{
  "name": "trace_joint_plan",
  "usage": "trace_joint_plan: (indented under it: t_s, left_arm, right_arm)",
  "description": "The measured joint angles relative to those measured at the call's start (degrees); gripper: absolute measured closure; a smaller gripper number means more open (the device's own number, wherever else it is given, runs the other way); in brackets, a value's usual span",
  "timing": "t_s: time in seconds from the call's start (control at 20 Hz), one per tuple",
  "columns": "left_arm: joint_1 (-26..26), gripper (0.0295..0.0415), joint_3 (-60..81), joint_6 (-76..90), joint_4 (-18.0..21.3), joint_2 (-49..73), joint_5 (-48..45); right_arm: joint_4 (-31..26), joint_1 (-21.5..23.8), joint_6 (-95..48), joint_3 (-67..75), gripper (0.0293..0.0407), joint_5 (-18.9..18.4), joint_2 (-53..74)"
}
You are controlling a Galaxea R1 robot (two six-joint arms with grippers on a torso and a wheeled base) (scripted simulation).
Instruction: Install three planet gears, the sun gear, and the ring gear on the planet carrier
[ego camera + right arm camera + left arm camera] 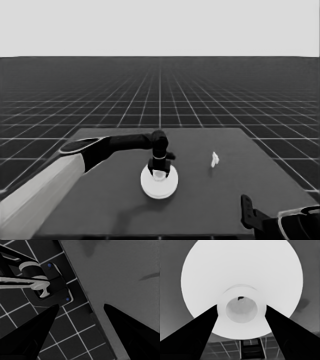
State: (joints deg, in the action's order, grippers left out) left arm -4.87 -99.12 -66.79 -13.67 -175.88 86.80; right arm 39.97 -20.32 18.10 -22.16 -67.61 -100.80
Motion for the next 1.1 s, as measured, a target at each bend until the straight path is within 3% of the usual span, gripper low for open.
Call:
trace_joint_plan:
  t_s: [1.1]
  left_arm:
    - [0.0,0.0362,0.0,11.0,0.0,0.0,0.0]
  right_arm:
    - [0.0,0.0,0.0,0.0,0.0315,0.0,0.0]
